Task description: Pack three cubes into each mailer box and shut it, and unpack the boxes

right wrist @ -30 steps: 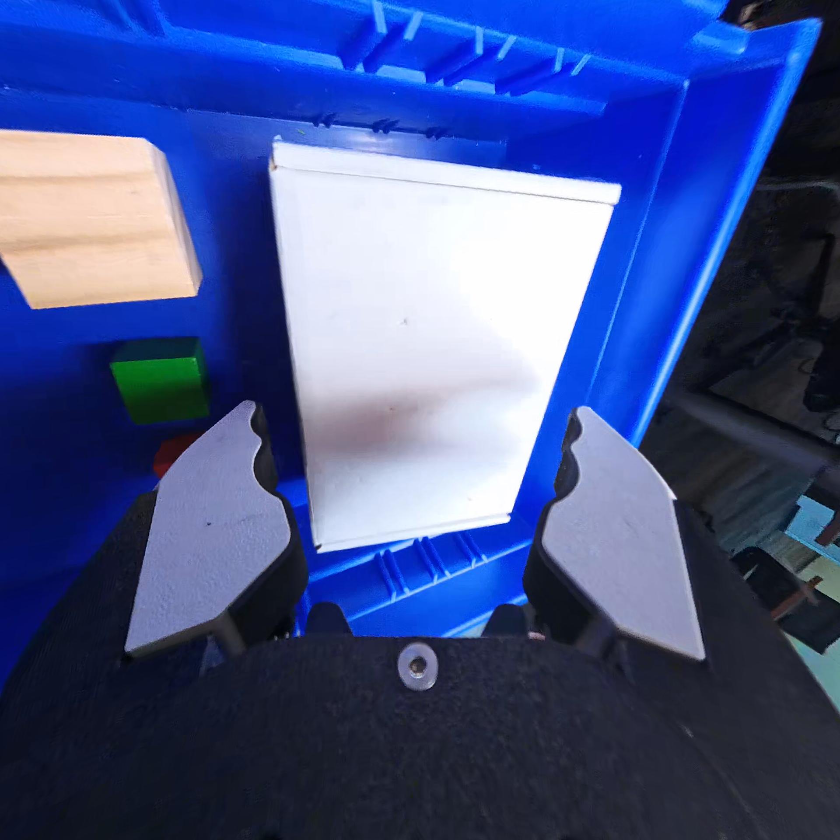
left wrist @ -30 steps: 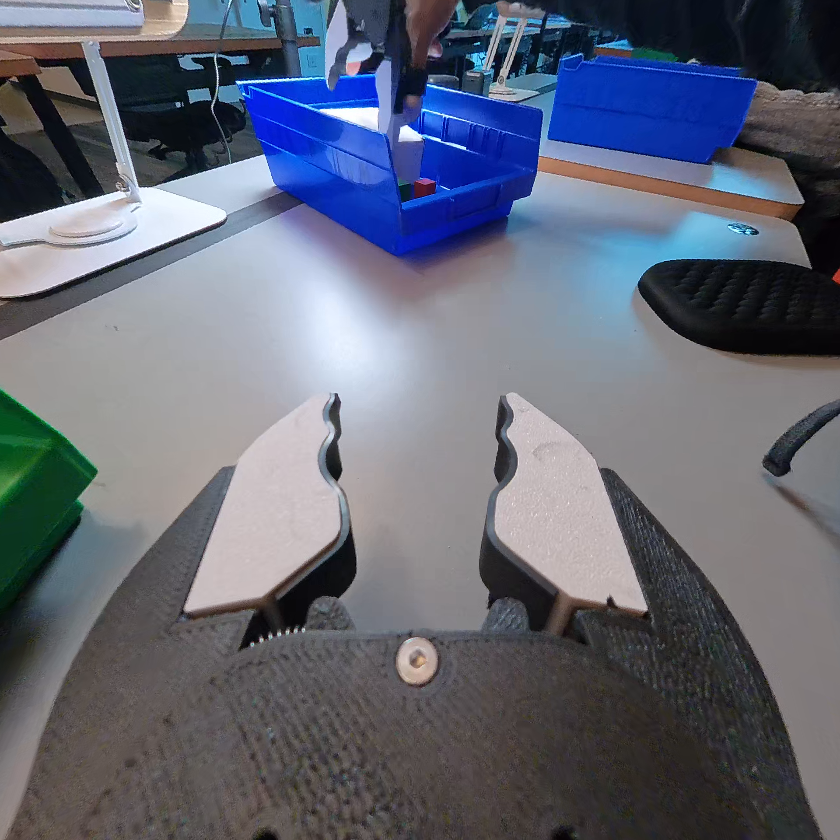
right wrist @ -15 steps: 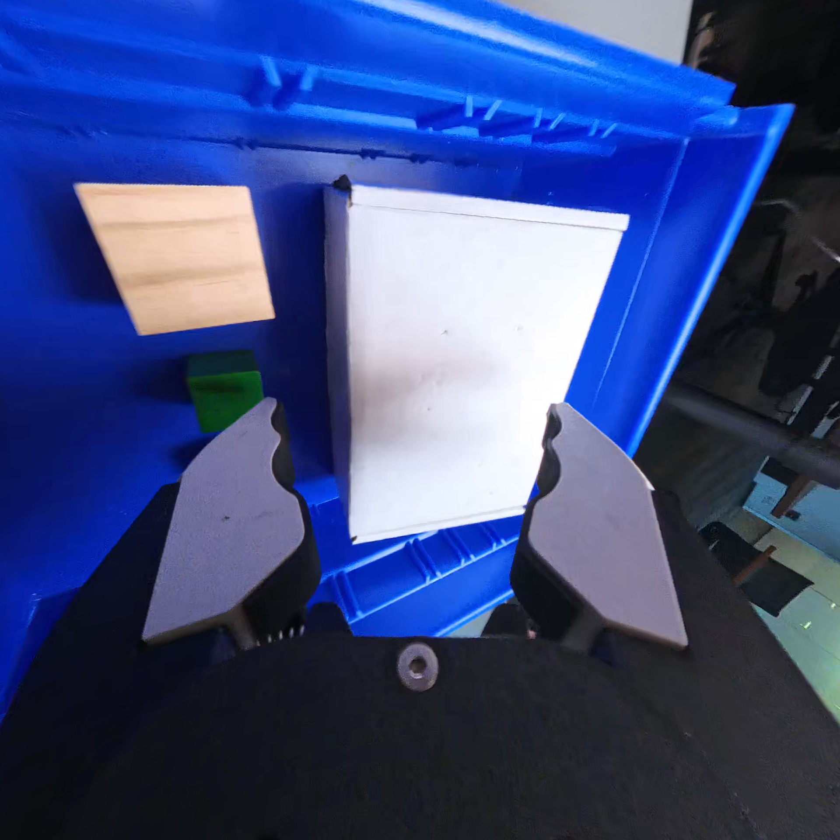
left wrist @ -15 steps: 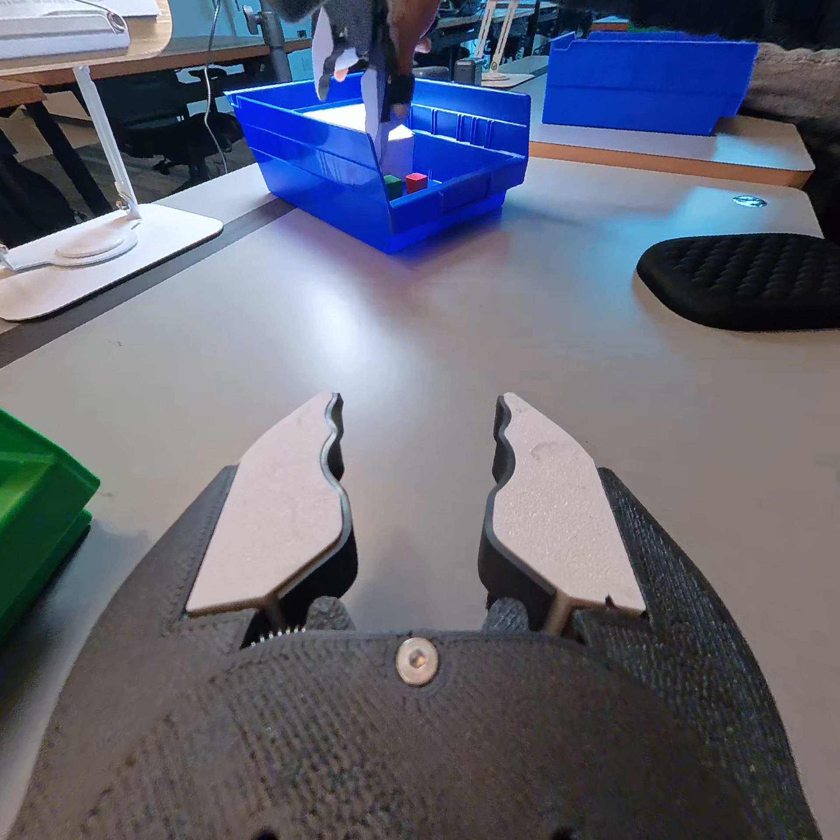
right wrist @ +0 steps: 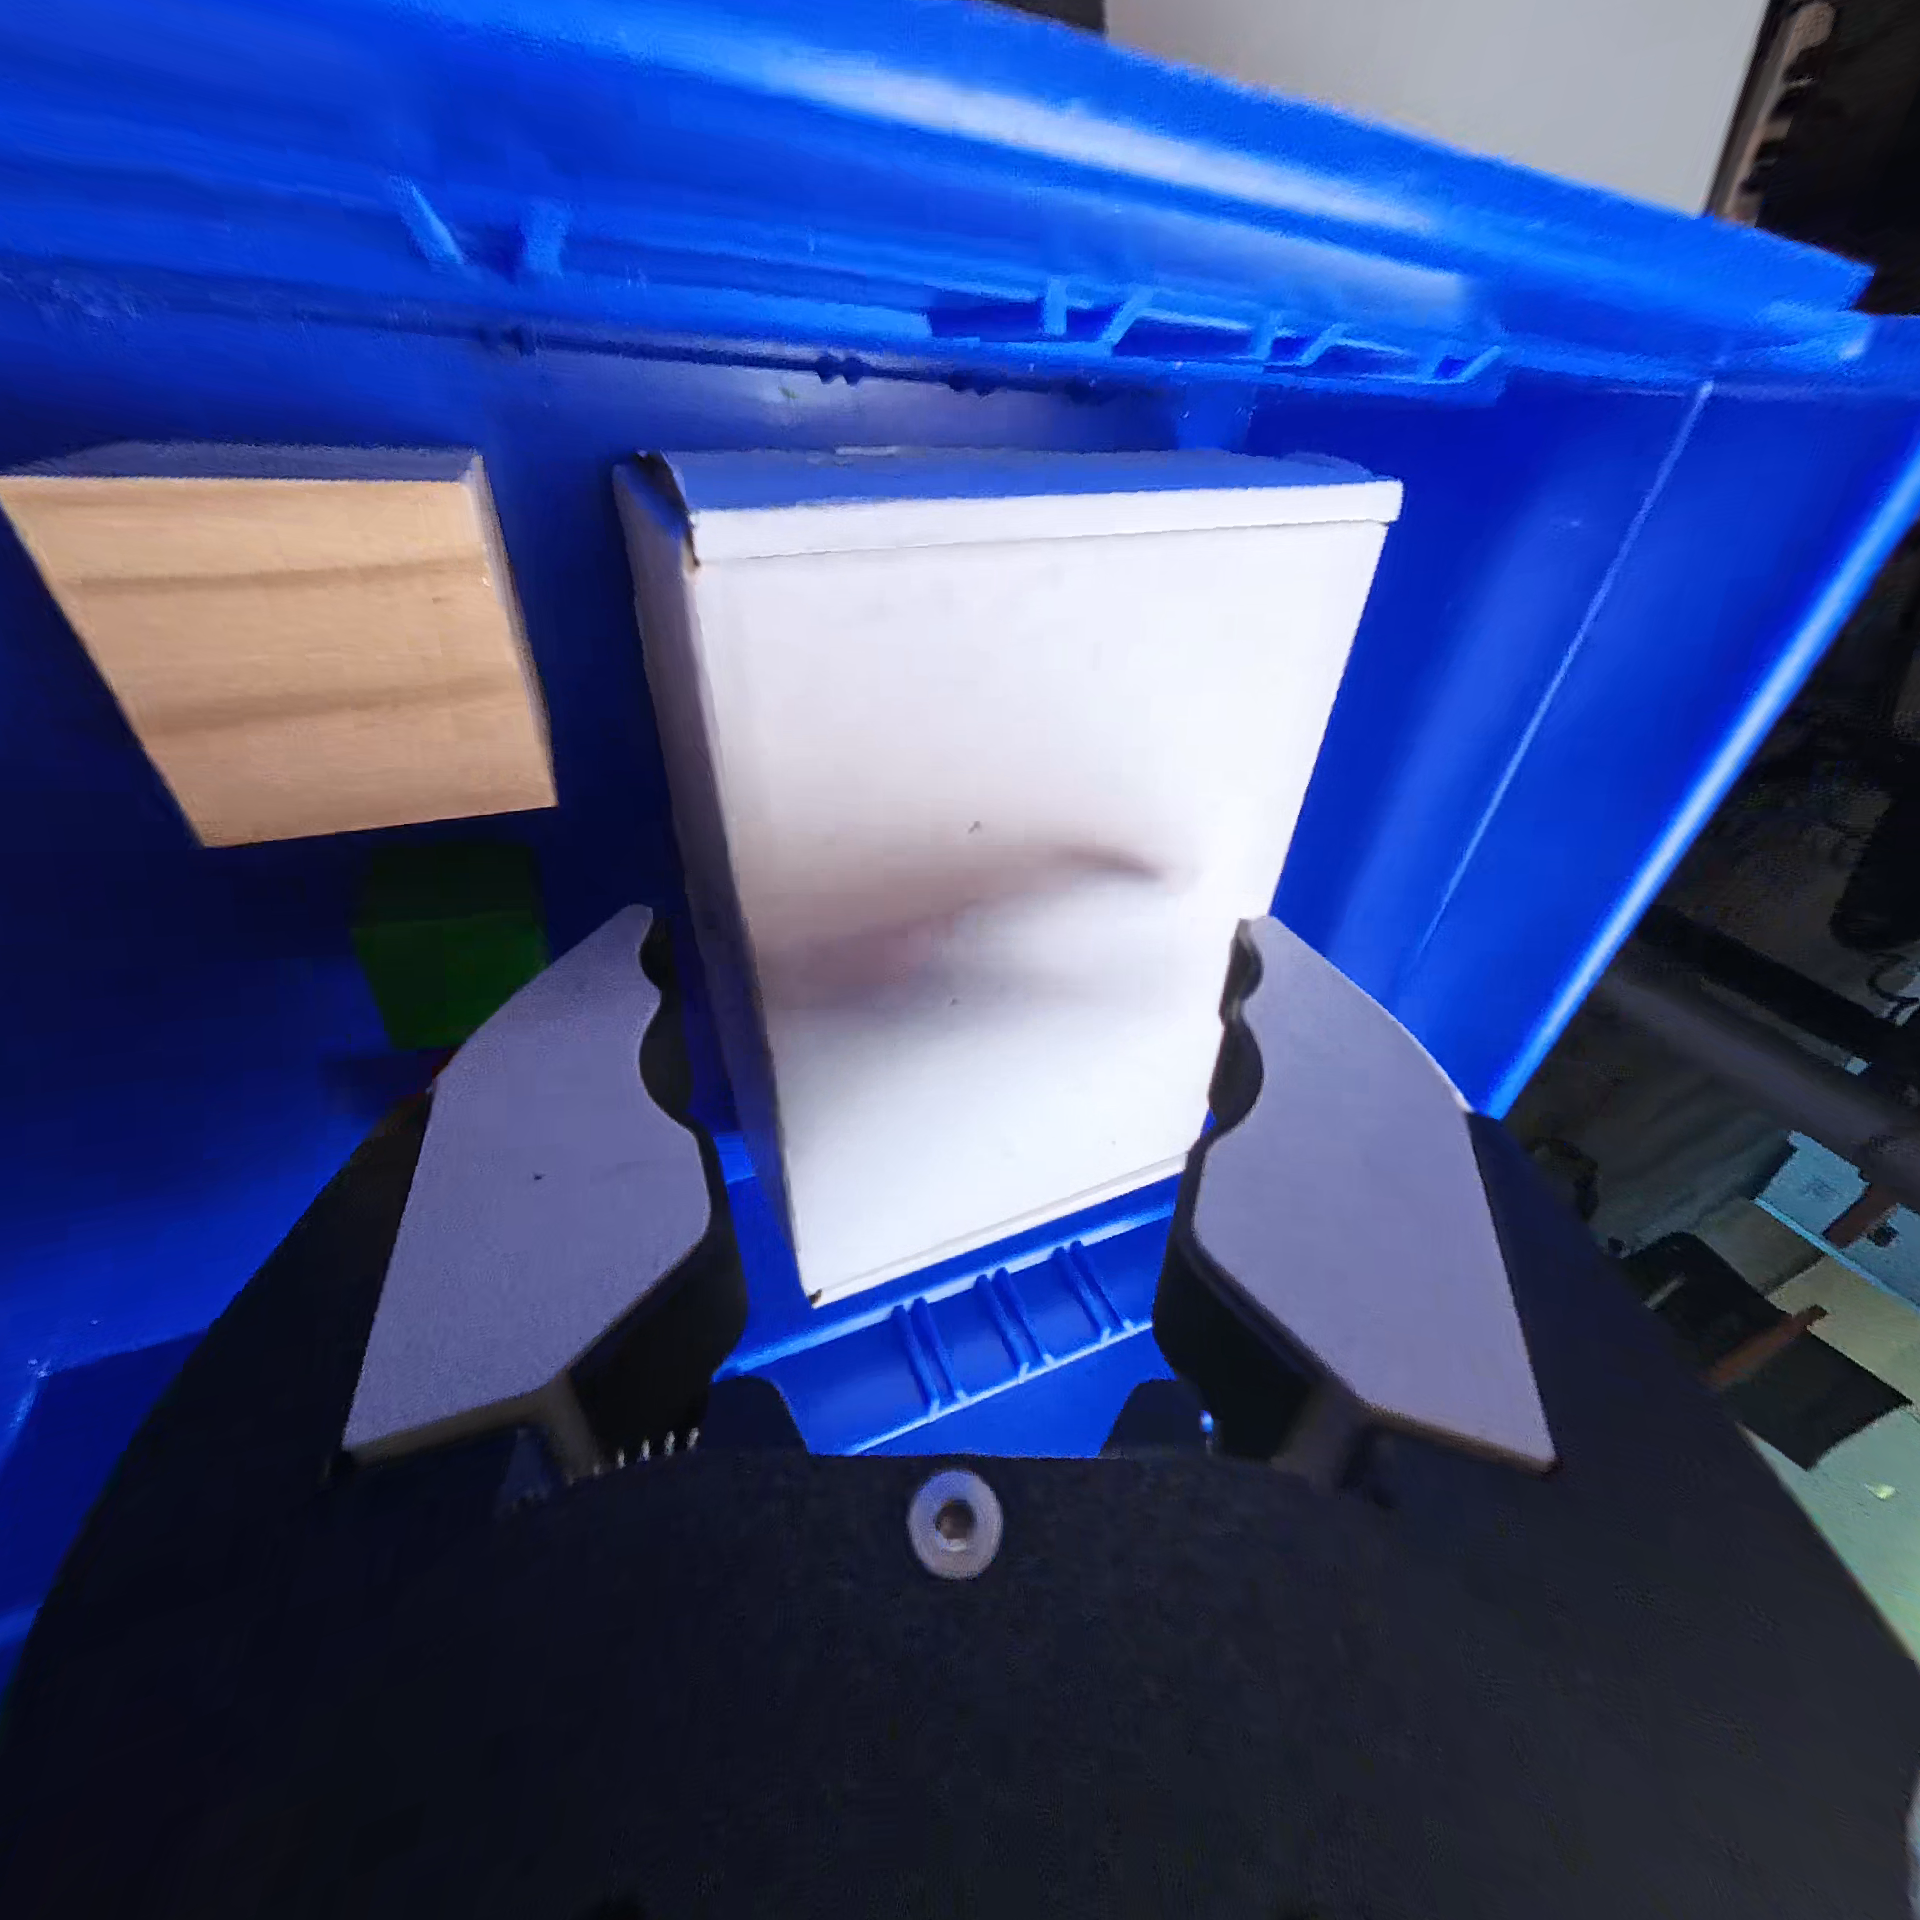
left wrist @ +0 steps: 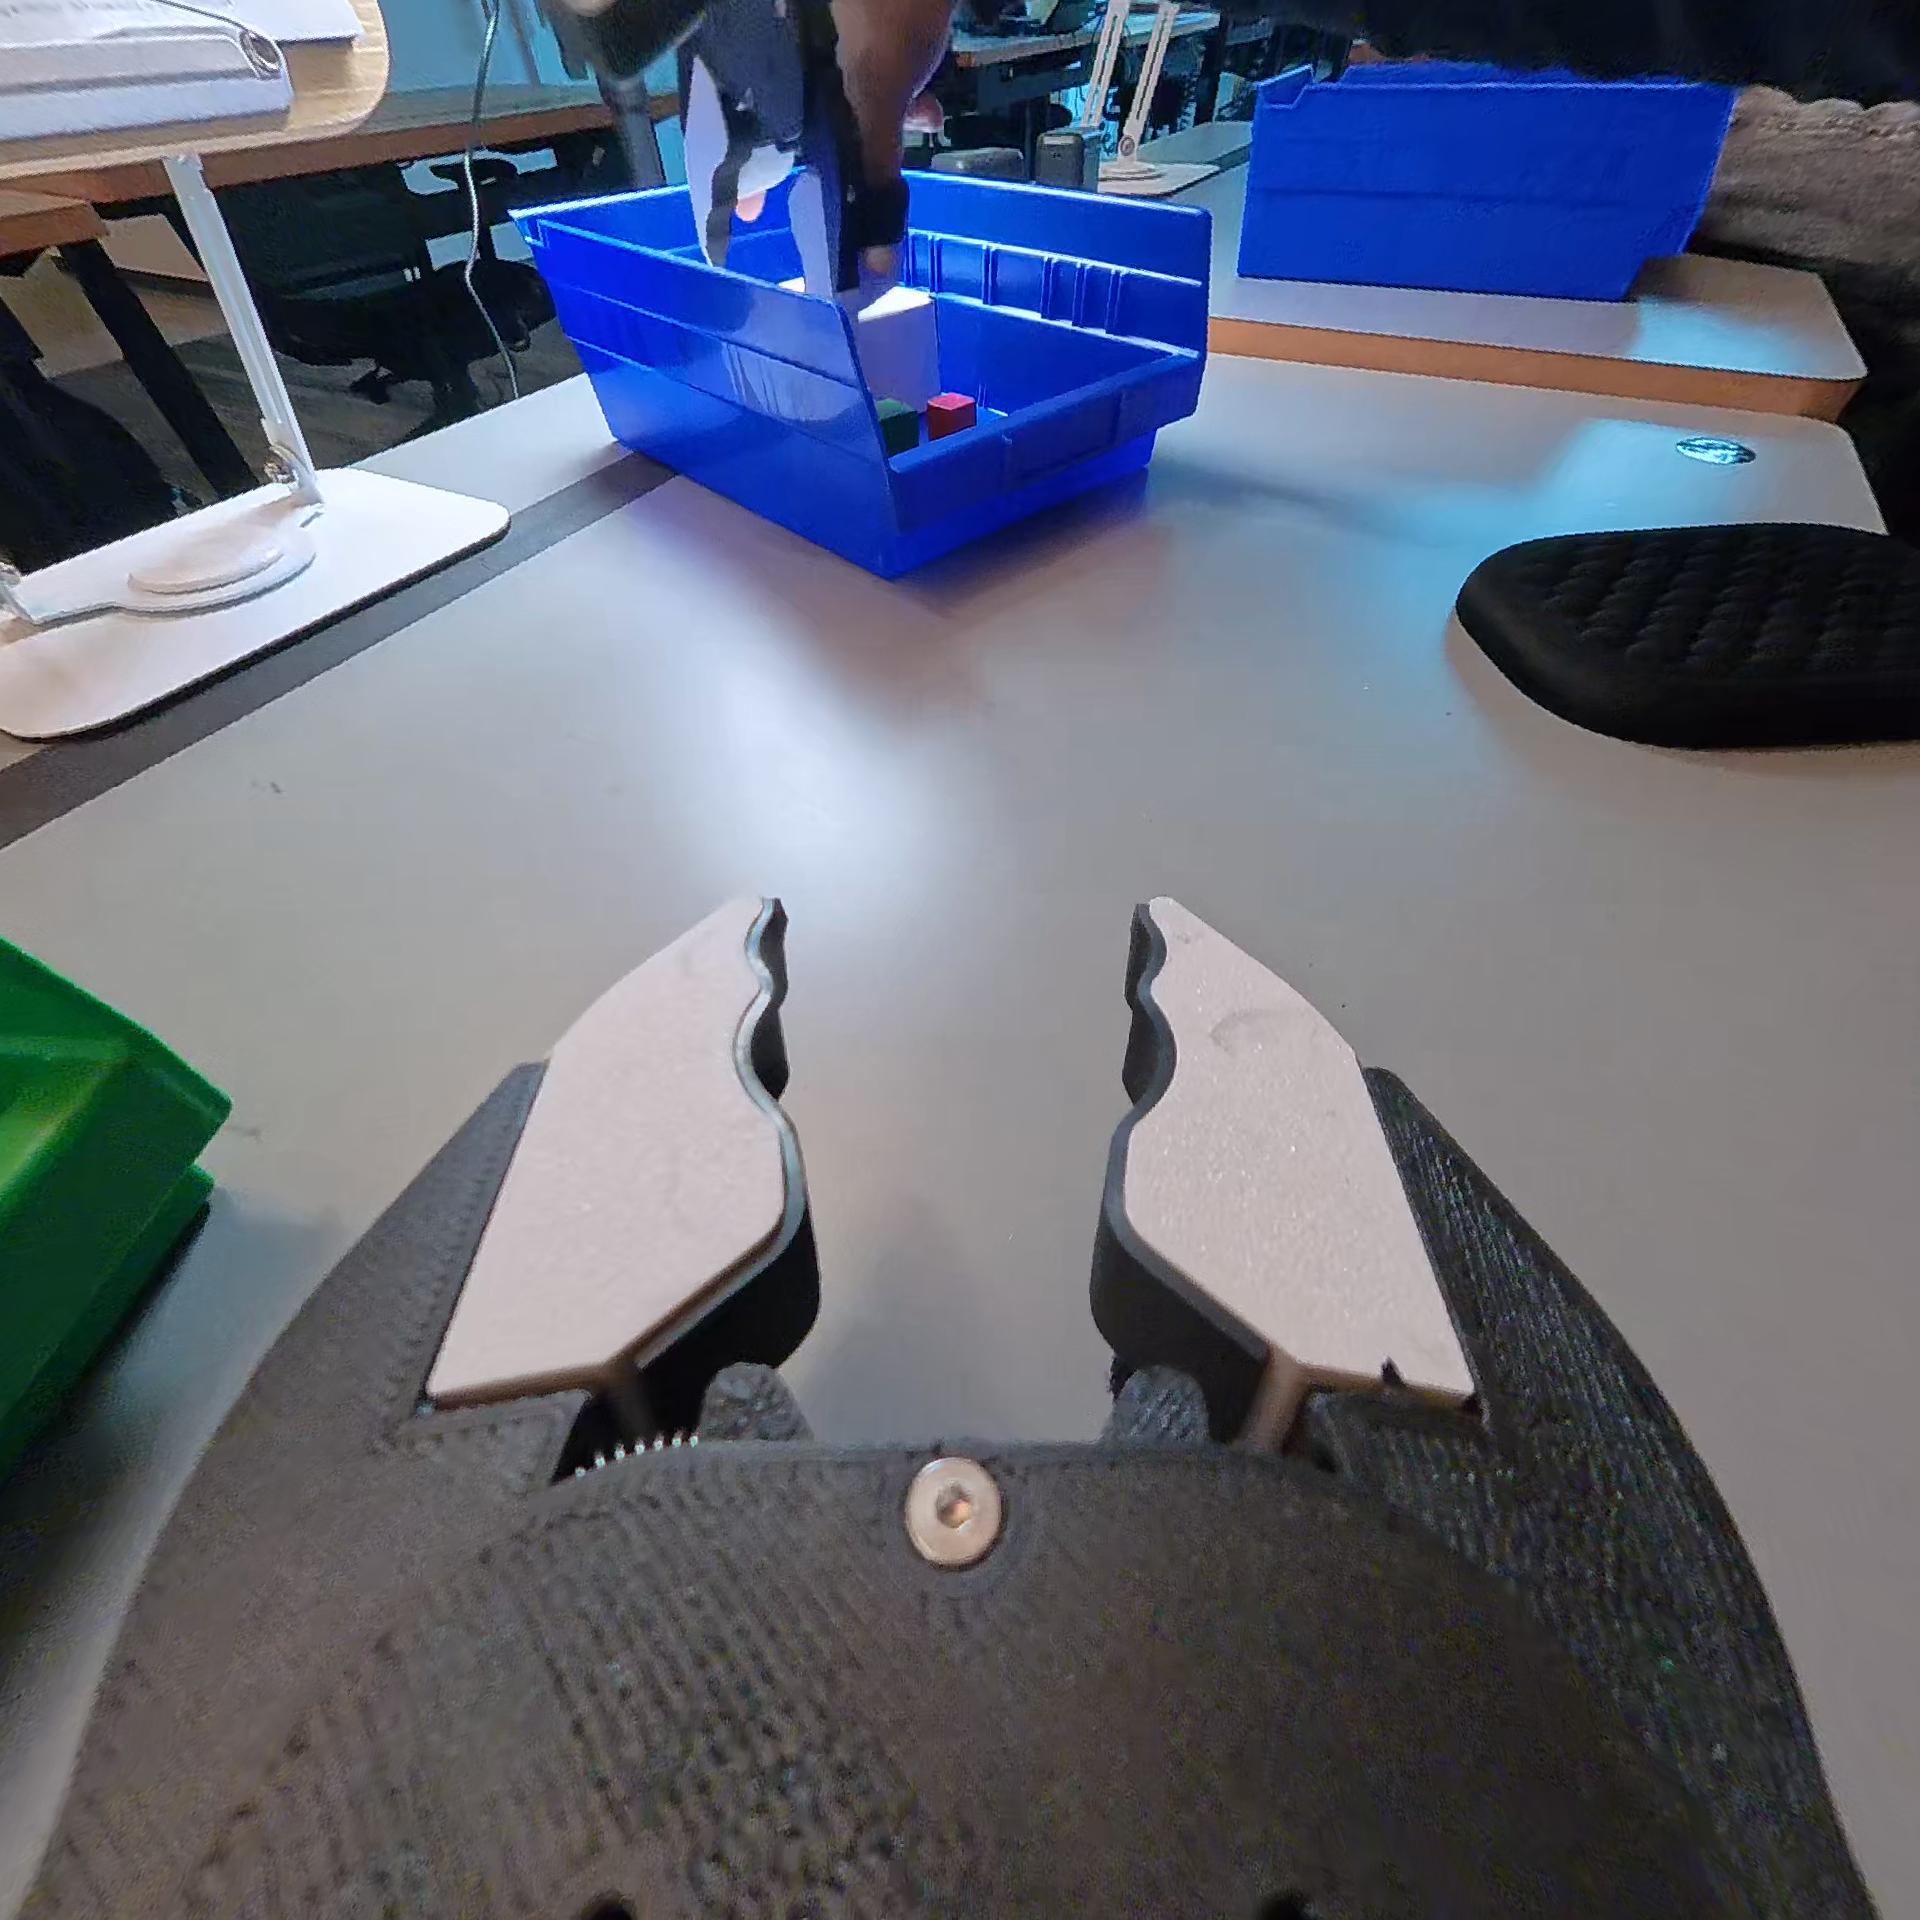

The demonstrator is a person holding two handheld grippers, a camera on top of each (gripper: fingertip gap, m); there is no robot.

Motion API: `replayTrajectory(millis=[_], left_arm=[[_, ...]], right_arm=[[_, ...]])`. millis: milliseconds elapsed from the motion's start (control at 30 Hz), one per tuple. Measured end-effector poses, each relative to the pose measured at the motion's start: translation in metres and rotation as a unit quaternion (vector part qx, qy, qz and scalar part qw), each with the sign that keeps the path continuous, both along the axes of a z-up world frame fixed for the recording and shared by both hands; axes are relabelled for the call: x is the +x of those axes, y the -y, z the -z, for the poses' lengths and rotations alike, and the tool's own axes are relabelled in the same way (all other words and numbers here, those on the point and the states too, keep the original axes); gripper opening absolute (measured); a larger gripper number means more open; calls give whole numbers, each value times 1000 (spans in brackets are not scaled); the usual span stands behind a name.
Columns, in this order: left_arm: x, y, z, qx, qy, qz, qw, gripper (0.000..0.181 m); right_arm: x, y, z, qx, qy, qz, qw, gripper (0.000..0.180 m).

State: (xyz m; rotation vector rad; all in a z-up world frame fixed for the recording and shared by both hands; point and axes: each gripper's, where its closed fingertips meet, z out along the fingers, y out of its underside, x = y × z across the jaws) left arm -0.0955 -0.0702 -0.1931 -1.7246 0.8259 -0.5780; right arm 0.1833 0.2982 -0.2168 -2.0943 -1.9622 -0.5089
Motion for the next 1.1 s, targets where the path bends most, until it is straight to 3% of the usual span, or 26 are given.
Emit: replayTrajectory(millis=[100,167,300,400,533,700,867,1100], left_arm=[[-4,-1,-5,5,8,-8,1000,63],[-10,-4,-11,8,17,-21,1000,63],[-33,-18,-33,22,35,-62,997,62],[-60,-33,-55,45,26,-96,994,61],[-107,-61,-80,46,-30,-134,989,65],[-160,-105,-93,-5,-135,-149,979,71],[-225,-158,-66,-86,-329,-138,930,81],[-310,-211,-19,-215,-425,-130,870,93]], right_arm=[[-24,18,-28,30,-108,5,994,94],[-48,41,-58,58,-225,3,973,87],[-86,118,-118,85,-474,18,876,77],[-96,187,-121,60,-570,39,818,77],[-101,258,-96,42,-610,58,789,79],[-113,315,-71,20,-640,58,766,81],[-120,327,-53,34,-616,26,787,83],[-127,332,-29,14,-588,16,808,86]])
